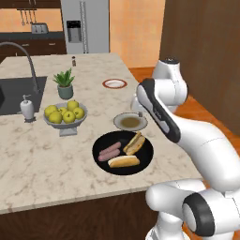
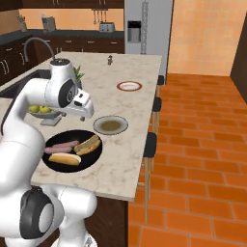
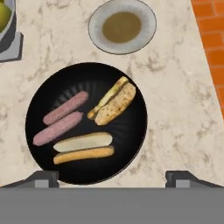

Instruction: Place one bun and one sausage from the bowl on each plate.

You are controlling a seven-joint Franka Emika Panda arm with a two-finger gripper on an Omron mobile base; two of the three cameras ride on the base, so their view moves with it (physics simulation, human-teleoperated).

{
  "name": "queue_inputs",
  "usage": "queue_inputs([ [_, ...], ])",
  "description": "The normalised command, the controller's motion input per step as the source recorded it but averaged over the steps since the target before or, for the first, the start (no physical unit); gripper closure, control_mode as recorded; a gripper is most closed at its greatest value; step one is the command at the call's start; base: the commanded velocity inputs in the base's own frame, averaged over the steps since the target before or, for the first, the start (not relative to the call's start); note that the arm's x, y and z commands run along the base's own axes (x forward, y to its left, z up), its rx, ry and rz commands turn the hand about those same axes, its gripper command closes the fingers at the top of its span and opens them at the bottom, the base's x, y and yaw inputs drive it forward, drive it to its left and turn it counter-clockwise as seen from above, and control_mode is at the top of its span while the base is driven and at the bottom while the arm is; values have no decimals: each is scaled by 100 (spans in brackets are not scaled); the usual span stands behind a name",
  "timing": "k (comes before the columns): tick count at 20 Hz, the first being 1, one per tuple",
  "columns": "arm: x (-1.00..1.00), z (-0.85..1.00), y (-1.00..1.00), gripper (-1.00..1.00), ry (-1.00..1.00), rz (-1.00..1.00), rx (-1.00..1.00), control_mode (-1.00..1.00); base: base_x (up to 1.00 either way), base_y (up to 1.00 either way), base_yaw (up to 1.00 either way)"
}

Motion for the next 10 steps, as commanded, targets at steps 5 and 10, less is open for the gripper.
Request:
queue_inputs([
  [5,14,-81,24,-100,0,-32,1,-100,0,0,0],
  [10,0,-68,-3,-100,-1,-28,0,-100,0,0,0],
])
